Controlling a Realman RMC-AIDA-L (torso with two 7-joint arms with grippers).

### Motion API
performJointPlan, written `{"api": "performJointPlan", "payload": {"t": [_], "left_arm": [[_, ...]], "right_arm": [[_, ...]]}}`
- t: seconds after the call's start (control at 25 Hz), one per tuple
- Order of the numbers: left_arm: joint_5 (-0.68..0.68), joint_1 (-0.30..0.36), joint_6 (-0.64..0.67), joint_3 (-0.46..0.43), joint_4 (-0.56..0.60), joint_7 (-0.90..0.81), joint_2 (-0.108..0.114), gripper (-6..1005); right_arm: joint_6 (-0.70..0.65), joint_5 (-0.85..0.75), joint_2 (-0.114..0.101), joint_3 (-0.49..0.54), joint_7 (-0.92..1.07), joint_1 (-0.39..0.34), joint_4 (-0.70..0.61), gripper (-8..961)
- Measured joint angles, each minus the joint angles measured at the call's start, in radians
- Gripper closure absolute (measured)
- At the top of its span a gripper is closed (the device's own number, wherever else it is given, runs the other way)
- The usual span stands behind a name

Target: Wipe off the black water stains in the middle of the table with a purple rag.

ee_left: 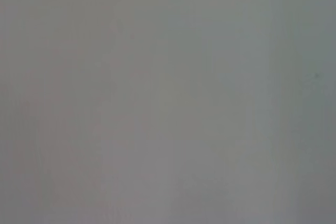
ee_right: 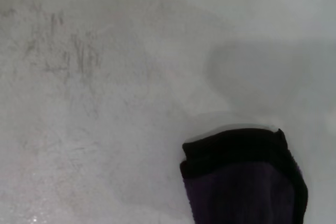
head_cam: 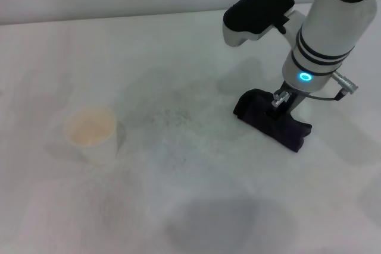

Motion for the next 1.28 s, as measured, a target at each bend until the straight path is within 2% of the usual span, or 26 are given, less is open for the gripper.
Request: {"api": "performJointPlan", "payload": {"t": [0.32,0.44,0.64,0.76,0.88,1.08,1.28], "left_arm": [[-0.003,-0.001,0.000,0.000,0.001,0.000,0.000,122],[-0.004,-0.003,0.000,0.000,0.001,0.000,0.000,122],[-0.006,-0.004,0.000,0.000,-0.003,0.008,-0.001,122],[-0.007,-0.003,0.000,0.000,-0.005,0.011,-0.003,123],[-0.008,-0.002,-0.001,0.000,-0.007,0.012,-0.005,123],[-0.028,-0.002,-0.002,0.000,-0.015,0.033,-0.007,123],[-0.094,-0.004,-0.012,0.000,-0.049,0.056,-0.010,122]], "right_arm": [[-0.011,0.016,-0.003,0.032,-0.028,-0.053,0.061,758],[-0.017,0.017,-0.004,0.068,-0.050,-0.091,0.131,694],[-0.068,0.099,-0.003,0.234,-0.202,-0.194,0.239,588],[-0.104,0.190,-0.005,0.355,-0.328,-0.244,0.249,524],[-0.157,0.267,-0.006,0.458,-0.472,-0.296,0.246,507],[-0.313,0.368,-0.008,0.569,-0.676,-0.368,0.201,495],[-0.474,0.544,-0.011,0.702,-0.924,-0.398,0.072,495]]}}
